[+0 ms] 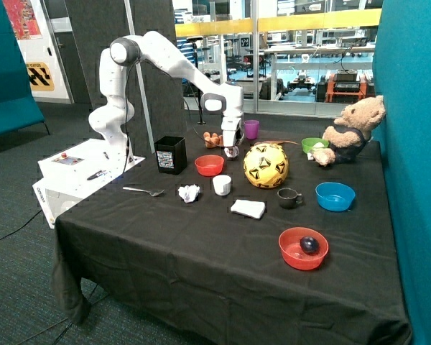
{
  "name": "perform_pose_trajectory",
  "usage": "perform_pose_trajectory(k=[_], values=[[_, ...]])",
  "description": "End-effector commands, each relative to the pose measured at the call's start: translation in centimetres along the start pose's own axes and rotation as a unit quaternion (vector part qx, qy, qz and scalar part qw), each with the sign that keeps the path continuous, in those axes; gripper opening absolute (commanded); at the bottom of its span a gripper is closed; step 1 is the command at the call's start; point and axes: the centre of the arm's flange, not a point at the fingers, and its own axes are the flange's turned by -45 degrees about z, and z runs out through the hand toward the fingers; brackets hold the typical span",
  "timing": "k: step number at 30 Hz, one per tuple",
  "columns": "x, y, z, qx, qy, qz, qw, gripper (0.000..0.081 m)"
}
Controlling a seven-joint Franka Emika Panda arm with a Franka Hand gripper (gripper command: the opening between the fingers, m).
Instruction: Throw away the rubbish paper
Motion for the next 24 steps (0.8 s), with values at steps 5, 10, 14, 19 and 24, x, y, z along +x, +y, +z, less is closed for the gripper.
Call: perform_pose_trajectory(k=[5, 10, 14, 19, 24], values=[[0.31, -1.08, 0.57, -0.00242, -0.0015, 0.006, 1.0000, 0.0123], [0.02, -0.56, 0.35, -0.00244, -0.0014, 0.017, 0.9999, 0.0004], [-0.06, -0.32, 0.26, -0.00244, -0.0014, 0.019, 0.9998, 0.0000], [-0.07, -0.15, 0.25, -0.00244, -0.0014, 0.018, 0.9998, 0.0000], [0.12, -0.37, 0.07, -0.00244, -0.0014, 0.015, 0.9999, 0.0000]])
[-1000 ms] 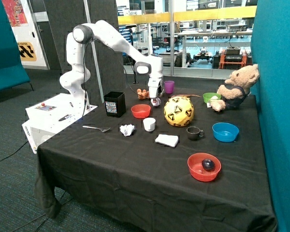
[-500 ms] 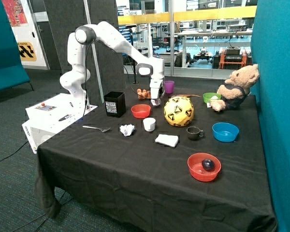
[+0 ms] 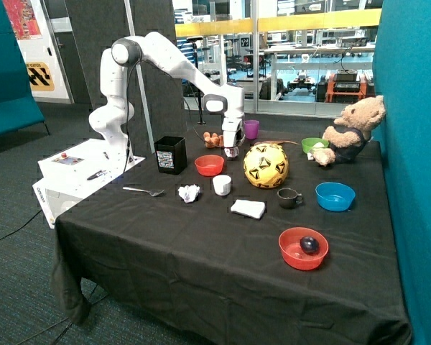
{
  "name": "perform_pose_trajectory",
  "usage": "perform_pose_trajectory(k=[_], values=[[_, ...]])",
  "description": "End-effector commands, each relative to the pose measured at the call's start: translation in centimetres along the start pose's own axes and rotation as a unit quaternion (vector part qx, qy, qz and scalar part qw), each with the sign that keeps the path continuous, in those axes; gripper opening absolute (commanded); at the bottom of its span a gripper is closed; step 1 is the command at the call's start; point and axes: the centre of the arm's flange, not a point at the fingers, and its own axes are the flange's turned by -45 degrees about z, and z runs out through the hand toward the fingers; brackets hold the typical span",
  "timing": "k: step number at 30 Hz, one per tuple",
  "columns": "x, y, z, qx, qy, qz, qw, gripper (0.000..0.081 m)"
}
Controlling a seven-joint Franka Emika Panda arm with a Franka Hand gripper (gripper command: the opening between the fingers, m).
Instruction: Throw away the rubbish paper
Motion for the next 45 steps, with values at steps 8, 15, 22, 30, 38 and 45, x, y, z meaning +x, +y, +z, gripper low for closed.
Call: perform_pose_trajectory(k=[8, 15, 22, 30, 38, 45], values=[[0.0, -0.1, -0.9, 0.00047, -0.0006, -0.001, 1.0000, 0.0000], [-0.3, 0.2, -2.2, 0.00047, -0.0005, -0.009, 1.0000, 0.0000], [-0.4, 0.1, -6.0, 0.00049, -0.0005, -0.032, 0.9995, 0.0000], [-0.6, 0.3, -10.1, 0.00050, -0.0005, -0.051, 0.9987, 0.0000], [-3.3, 1.3, -13.7, 0.00050, -0.0005, -0.055, 0.9985, 0.0000], [-5.4, 3.1, -15.1, 0.00049, -0.0005, -0.040, 0.9992, 0.0000]])
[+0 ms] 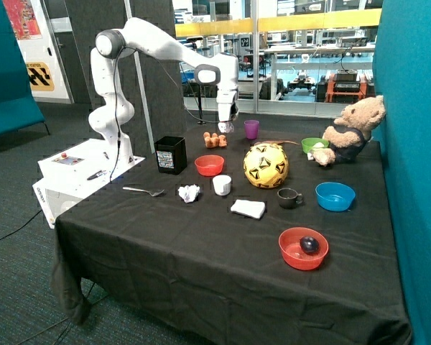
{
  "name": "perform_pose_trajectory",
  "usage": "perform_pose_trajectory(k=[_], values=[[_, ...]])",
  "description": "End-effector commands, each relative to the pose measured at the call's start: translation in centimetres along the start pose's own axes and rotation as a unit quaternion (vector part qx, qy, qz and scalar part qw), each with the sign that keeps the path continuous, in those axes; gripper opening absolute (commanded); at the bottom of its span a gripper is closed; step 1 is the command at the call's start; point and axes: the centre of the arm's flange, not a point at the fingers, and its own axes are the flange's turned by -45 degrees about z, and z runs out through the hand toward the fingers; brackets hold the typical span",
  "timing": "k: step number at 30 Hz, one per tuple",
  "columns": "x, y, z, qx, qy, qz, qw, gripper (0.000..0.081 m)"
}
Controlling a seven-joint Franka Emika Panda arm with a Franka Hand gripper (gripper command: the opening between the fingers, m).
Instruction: Throw away the rubbish paper
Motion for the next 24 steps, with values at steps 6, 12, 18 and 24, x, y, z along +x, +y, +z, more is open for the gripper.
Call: perform_pose_trajectory(k=[6, 12, 18, 24], values=[[-5.3, 3.7, -4.5, 0.00241, 0.0039, 0.019, 0.9998, 0.0000], [-7.5, 5.5, -5.1, 0.00245, 0.0039, 0.029, 0.9996, 0.0000], [-9.9, 7.8, -5.4, 0.00252, 0.0038, 0.046, 0.9989, 0.0000], [-12.5, 10.2, -5.9, 0.00257, 0.0038, 0.060, 0.9982, 0.0000]])
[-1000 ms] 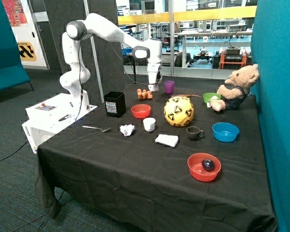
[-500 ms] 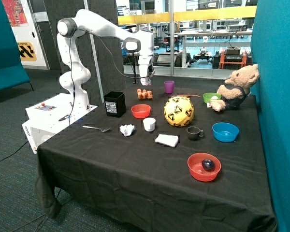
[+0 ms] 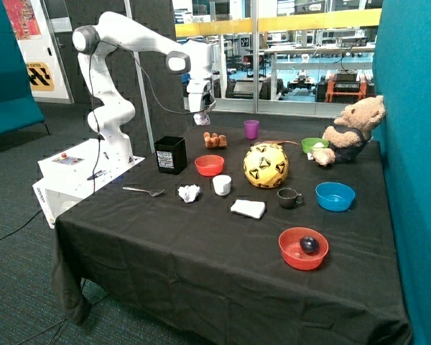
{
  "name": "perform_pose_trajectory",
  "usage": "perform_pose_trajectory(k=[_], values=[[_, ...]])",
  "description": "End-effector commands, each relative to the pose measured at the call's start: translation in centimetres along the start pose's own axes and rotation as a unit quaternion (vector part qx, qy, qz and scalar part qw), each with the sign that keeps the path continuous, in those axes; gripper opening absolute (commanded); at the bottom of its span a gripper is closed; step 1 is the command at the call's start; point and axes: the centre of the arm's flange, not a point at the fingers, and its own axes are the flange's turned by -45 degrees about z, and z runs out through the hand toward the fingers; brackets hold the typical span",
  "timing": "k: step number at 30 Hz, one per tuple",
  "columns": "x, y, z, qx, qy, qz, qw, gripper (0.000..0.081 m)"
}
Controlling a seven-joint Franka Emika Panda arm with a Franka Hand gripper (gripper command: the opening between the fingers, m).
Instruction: Throw away the rubbish paper
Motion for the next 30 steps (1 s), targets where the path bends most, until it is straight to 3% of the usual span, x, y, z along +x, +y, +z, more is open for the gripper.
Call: perform_pose_trajectory(k=[1, 15, 19, 20, 24, 25, 28, 30], values=[[-3.3, 3.6, -1.0, -0.00196, 0.0001, 0.019, 0.9998, 0.0000], [-9.1, 6.7, -0.8, -0.00196, 0.0002, 0.061, 0.9981, 0.0000], [-9.9, 7.1, -0.5, -0.00196, 0.0002, 0.071, 0.9975, 0.0000], [-10.1, 7.4, -0.3, -0.00196, 0.0002, 0.057, 0.9984, 0.0000], [-11.1, 7.8, 0.6, -0.00195, 0.0002, 0.078, 0.9970, 0.0000], [-11.2, 7.9, 0.9, -0.00195, 0.0003, 0.096, 0.9954, 0.0000], [-11.4, 8.1, 1.5, -0.00195, 0.0003, 0.083, 0.9966, 0.0000], [-11.4, 8.2, 2.0, -0.00195, 0.0003, 0.089, 0.9960, 0.0000]])
